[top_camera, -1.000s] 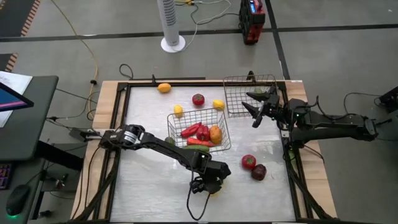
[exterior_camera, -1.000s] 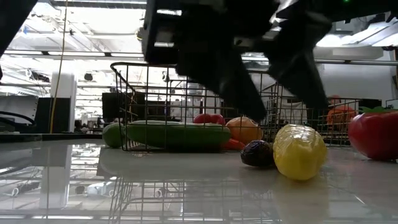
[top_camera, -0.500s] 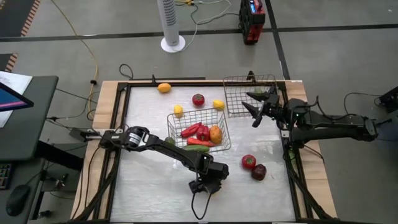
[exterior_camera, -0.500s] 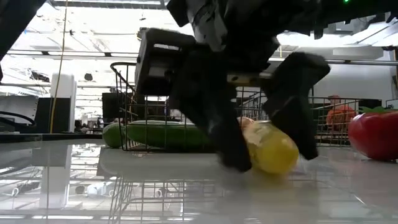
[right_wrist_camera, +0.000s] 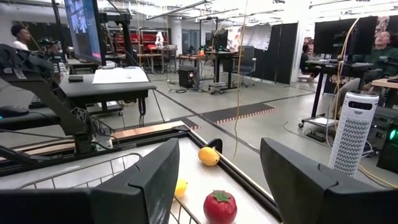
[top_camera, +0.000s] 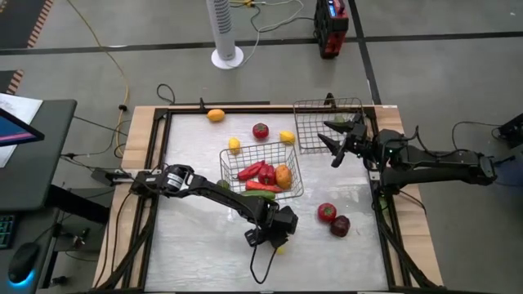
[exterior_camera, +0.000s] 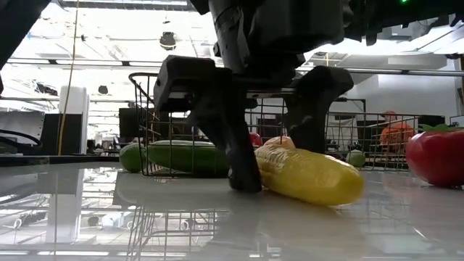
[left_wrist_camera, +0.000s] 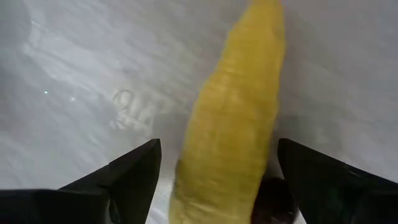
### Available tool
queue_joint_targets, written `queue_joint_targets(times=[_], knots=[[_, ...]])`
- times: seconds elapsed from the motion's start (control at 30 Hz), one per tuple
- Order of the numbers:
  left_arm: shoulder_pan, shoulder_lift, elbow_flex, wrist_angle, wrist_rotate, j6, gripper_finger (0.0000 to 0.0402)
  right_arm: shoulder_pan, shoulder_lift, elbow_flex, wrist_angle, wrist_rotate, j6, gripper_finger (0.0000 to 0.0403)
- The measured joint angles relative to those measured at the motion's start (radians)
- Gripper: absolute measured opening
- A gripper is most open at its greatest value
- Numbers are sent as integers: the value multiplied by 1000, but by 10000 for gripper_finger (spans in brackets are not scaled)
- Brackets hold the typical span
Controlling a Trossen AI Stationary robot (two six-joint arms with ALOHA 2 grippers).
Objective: Sort produce into baskets
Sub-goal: Put the yellow corn into the left wire basket
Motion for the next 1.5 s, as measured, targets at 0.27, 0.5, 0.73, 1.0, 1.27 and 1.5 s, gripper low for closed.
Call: queue_joint_targets(times=[0.27, 0.5, 0.73, 1.0, 1.27, 1.5], knots=[[0, 0, 0, -2, -43, 2, 246, 0, 0, 0, 0, 0, 0, 253], [1, 0, 0, -3, -145, 9, 160, 0, 0, 0, 0, 0, 0, 253], [5, -12, 0, -36, -149, 9, 152, 0, 0, 0, -1, 0, 0, 253], [7, -165, 0, -30, -132, -51, 158, 0, 0, 0, -19, 0, 0, 253], [70, -367, -4, -46, -258, -277, 158, 0, 0, 0, -16, 0, 4, 253], [196, -402, -7, -169, -274, -524, 166, 0, 0, 0, -11, 0, 15, 253]])
